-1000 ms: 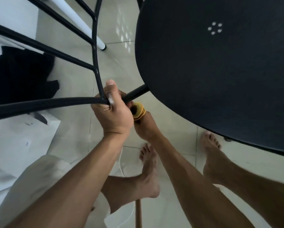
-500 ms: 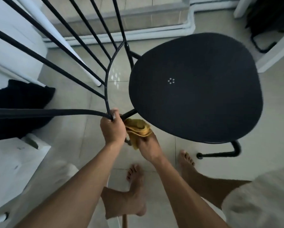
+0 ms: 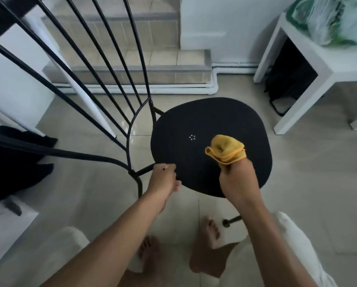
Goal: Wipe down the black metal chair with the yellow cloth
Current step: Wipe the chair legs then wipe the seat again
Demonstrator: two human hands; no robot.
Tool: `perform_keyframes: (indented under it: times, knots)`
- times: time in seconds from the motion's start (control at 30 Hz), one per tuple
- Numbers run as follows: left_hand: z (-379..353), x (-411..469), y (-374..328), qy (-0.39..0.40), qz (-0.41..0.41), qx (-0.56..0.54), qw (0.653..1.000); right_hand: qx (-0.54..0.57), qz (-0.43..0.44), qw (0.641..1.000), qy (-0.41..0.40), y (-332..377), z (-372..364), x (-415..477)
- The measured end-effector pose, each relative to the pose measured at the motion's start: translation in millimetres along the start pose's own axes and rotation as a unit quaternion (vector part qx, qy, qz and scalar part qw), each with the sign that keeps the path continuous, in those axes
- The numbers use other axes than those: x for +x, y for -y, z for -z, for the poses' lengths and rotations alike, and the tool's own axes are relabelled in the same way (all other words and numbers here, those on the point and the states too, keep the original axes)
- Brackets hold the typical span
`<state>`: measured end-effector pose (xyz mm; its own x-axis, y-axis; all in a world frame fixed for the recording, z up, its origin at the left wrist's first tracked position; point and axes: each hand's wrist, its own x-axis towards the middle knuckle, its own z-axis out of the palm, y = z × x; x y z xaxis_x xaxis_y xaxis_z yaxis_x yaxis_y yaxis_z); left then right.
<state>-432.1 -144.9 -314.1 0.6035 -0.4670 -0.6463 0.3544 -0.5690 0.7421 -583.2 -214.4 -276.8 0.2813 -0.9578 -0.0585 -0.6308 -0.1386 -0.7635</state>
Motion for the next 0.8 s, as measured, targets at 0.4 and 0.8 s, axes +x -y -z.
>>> perform_keyframes:
  times: [0.4, 0.8]
  knots:
    - [-13.2, 74.3, -2.1, -0.132, -0.389, 0.490, 0.769, -0.267, 0.242, 0.912, 0.196, -46.0, -62.8, 49.9]
    - [-16.8, 102.5, 7.8, -0.144, -0.414, 0.545, 0.715, -0.309, 0.270, 0.897, 0.164, -18.0, -105.7, 169.0]
